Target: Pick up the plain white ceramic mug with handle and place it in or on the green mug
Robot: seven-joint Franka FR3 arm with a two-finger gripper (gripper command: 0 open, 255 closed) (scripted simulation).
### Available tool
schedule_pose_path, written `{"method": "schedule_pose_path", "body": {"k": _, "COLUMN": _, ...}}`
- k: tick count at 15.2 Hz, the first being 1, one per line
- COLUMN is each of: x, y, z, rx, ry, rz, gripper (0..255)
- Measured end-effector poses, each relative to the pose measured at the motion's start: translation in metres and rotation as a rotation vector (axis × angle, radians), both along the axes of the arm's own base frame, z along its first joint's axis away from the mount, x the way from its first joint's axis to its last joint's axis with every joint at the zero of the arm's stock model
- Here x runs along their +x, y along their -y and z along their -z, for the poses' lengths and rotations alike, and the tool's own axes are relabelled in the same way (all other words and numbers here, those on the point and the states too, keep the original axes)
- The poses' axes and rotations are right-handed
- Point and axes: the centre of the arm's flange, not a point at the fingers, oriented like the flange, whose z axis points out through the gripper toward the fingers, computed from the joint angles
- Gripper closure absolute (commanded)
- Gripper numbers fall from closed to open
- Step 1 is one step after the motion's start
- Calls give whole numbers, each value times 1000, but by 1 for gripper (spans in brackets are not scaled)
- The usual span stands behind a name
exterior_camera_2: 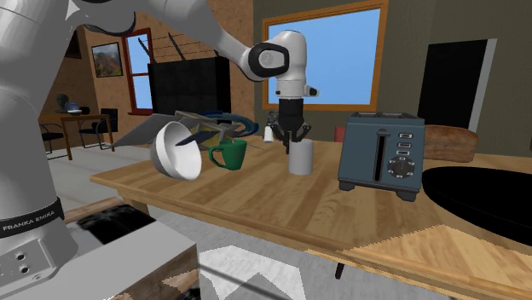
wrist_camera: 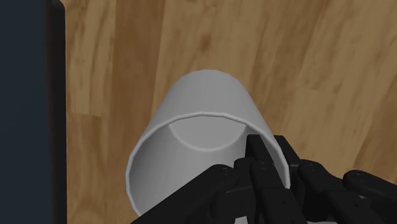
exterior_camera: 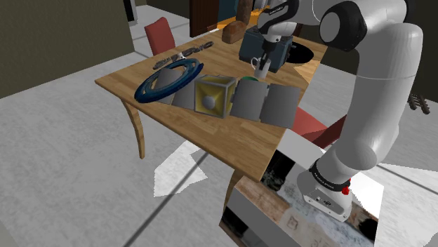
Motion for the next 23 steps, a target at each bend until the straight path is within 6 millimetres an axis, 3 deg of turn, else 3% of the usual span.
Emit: {"method": "schedule_pose_path", "body": {"k": 23, "x": -1, "y": -1, "z": -122, "rx": 0, "ry": 0, "rz": 0, "gripper": 255}}
